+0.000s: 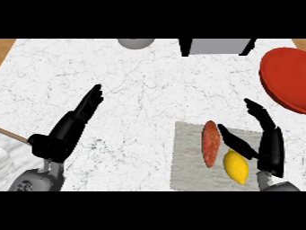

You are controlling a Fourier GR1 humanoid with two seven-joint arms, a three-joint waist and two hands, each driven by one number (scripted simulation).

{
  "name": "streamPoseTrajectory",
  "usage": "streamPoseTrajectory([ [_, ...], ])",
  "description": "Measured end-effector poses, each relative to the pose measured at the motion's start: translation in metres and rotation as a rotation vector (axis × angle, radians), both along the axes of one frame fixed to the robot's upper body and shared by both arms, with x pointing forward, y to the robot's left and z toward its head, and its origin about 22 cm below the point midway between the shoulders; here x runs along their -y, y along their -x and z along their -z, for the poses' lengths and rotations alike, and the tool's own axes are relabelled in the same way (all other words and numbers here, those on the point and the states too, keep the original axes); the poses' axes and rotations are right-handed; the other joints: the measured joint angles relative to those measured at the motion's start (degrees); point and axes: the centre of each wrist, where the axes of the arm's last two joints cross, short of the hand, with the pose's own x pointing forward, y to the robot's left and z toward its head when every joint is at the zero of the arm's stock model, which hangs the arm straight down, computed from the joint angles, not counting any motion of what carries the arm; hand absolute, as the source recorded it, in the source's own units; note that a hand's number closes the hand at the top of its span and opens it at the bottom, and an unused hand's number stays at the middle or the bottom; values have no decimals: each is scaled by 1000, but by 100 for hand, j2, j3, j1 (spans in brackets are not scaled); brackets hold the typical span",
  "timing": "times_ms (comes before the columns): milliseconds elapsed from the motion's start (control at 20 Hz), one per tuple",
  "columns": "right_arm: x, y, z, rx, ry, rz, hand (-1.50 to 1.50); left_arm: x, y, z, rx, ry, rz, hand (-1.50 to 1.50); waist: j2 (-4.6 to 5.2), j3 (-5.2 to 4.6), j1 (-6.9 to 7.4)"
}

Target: Pick the sweet potato from the placemat and place it in the bowl

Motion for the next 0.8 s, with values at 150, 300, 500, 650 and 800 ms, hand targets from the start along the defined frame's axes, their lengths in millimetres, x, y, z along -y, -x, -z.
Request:
streamPoseTrajectory([
  [150, 5, -1, 0, -100, 144, -9, -150, 5, 2, 2, -9, 7, 23, 0, -5, -5, 77],
  [300, 14, -7, -12, -233, 271, -26, -150, 7, 1, 1, -16, 0, 35, 0, -14, -17, 109],
  [500, 16, -11, -26, -491, 397, -81, -150, 12, 0, 1, -18, -3, 50, 0, -22, -37, 156],
  [650, 4, -18, -44, -684, 419, -150, -150, 13, -3, 2, -18, -5, 56, 0, -8, -39, 200],
  [800, -15, -27, -66, -838, 410, -208, -150, 14, -2, 3, -22, -5, 64, 0, -9, -27, 243],
])
